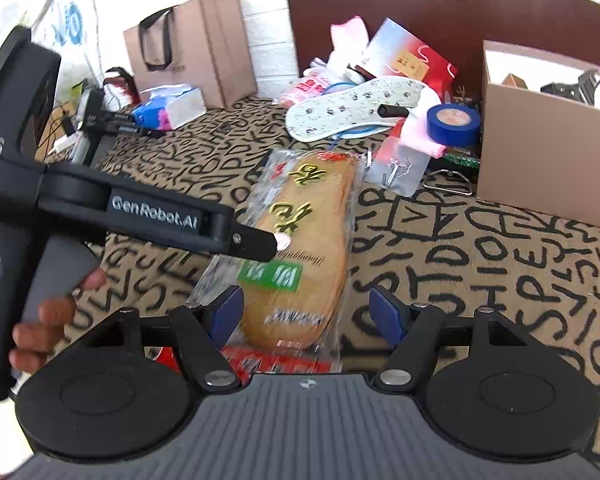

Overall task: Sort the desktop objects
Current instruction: 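Grasp and lift the bagged insole with both grippers together, then carry the bagged insole over the box and lower it inside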

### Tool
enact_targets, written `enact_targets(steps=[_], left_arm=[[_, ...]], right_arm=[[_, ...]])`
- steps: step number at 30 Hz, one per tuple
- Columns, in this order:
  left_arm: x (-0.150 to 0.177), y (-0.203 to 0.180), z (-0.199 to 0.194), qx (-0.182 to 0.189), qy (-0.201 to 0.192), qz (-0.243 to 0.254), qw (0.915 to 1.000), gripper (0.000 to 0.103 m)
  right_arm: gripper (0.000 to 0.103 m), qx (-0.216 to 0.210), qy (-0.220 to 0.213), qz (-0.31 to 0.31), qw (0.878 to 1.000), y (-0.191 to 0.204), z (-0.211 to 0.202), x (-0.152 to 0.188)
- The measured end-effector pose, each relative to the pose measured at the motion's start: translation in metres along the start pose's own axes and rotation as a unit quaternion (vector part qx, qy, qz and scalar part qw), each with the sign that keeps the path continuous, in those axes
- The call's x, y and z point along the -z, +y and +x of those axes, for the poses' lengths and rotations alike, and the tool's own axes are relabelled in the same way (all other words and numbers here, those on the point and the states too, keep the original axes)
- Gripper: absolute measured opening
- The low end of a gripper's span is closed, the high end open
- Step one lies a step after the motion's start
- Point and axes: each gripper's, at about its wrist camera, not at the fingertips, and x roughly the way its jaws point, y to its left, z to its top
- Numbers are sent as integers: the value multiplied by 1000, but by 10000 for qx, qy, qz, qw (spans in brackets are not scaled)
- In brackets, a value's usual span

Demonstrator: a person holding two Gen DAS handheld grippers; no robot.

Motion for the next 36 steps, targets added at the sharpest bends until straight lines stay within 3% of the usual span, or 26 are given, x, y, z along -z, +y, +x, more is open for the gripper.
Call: enact_targets(steps=[7, 12, 14, 21, 23, 30, 36], left_arm=[[-11, 2, 18, 108, 166, 85, 9998, 82], [-20, 3, 25, 264, 233, 159, 9993, 62], [-22, 1, 26, 271, 239, 194, 9992, 61], [-24, -1, 33, 223, 187, 264, 9992, 62], [-25, -4, 32, 142, 166, 310, 9993, 55], [-19, -10, 15, 52, 38, 308, 9995, 46], [-25, -34, -14, 61, -360, 514, 9980, 46]], right_arm=[[69, -74, 187, 230, 9995, -16, 29, -10], [62, -308, 217, 447, 9983, -23, 41, -16], [51, -449, 248, 493, 9975, -24, 45, -19], [51, -497, 232, 645, 9964, -26, 55, -24], [51, -482, 217, 607, 9968, -25, 58, -25], [34, -379, 160, 615, 9973, -21, 43, -22], [33, -332, -171, 581, 9976, -18, 16, -26]])
